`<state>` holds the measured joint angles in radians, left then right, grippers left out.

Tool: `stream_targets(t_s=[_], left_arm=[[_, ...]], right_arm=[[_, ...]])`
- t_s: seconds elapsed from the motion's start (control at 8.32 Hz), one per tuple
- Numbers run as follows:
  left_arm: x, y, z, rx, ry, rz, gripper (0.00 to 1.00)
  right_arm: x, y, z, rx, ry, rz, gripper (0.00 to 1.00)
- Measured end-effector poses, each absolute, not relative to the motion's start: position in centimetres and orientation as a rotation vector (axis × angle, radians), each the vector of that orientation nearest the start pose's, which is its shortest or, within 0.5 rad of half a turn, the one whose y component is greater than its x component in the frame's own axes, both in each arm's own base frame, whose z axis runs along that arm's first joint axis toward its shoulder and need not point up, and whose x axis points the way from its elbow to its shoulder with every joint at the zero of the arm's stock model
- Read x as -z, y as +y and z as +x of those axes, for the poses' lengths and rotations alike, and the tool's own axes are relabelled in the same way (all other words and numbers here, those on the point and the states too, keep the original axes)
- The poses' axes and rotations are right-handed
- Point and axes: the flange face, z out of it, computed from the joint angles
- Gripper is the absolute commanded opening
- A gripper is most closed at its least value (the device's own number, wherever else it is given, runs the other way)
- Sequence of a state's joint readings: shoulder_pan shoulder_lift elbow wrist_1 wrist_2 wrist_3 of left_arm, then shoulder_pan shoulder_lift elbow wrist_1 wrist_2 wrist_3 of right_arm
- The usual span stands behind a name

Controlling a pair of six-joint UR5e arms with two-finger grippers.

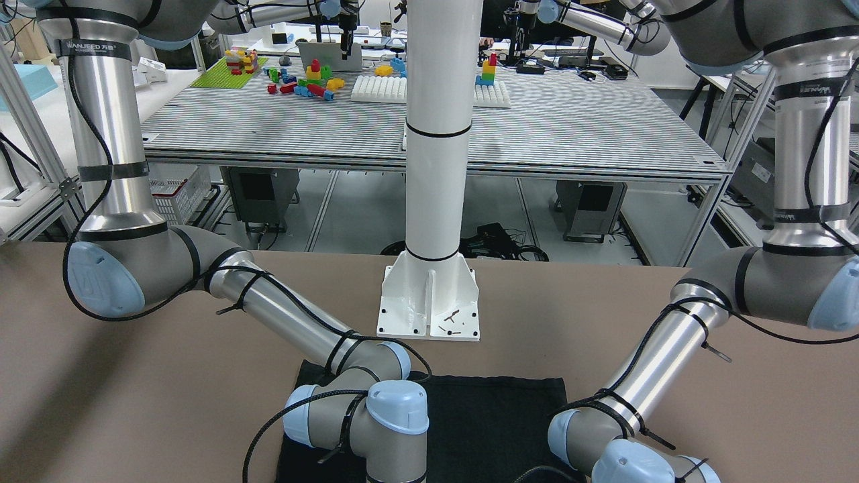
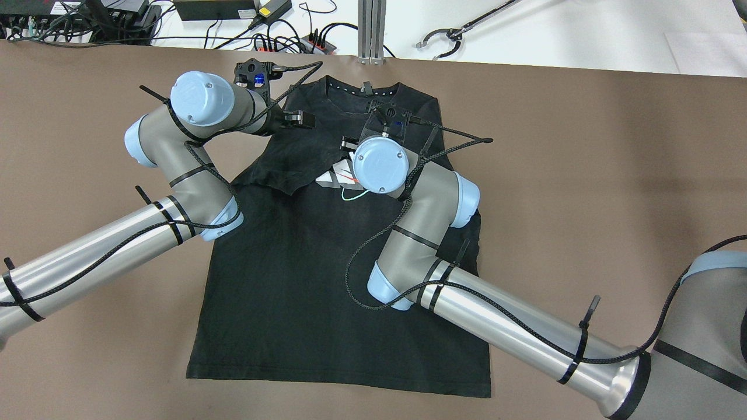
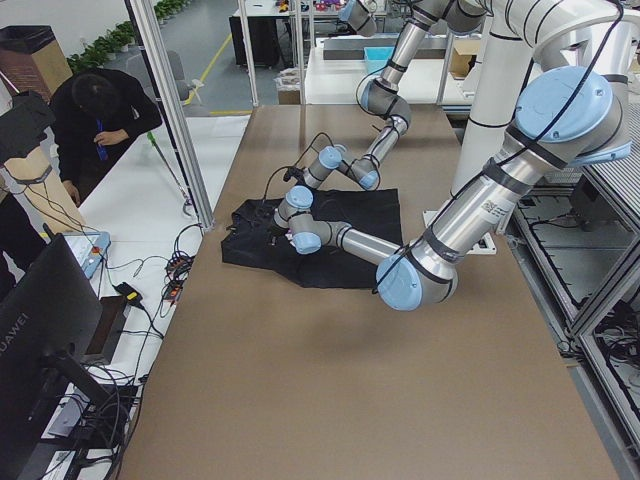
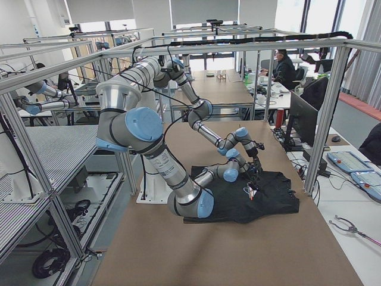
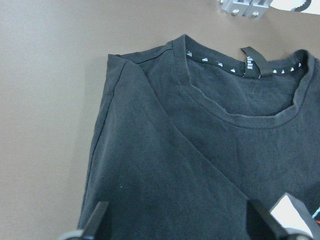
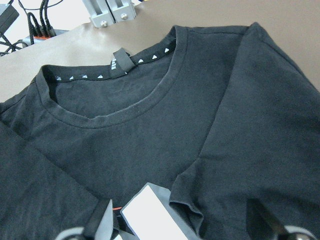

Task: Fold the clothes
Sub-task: 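Fold the grasped sleeve inward over the chest with the right gripper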

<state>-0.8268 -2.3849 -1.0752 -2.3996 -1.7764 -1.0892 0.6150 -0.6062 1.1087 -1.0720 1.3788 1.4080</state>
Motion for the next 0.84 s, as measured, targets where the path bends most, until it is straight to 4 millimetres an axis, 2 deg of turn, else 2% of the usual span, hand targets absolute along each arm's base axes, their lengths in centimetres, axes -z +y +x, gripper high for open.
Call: stream_targets(t_s=[0.24,0.48,0.6,0.72,0.84], left_arm=[[-27.4,-67.1,46.5,0.188,1.039,0.563,0.95],[-26.2,-66.2,46.0,0.207,1.081,0.567,0.95],[-25.9,-64.9,45.4,0.232,1.113,0.556,0.95],[-26.1,-62.9,44.8,0.260,1.151,0.535,0.95],[-27.1,-59.8,44.3,0.288,1.193,0.494,0.95]], right_arm=[[-18.3,-59.3,-57.2,-0.425,-0.866,0.517,0.95],[-19.7,-56.8,-53.8,-0.400,-0.896,0.510,0.95],[-20.5,-55.0,-51.6,-0.407,-0.925,0.509,0.95],[-21.4,-53.0,-49.6,-0.441,-0.965,0.486,0.94],[-22.2,-50.9,-47.6,-0.475,-1.007,0.448,0.94]])
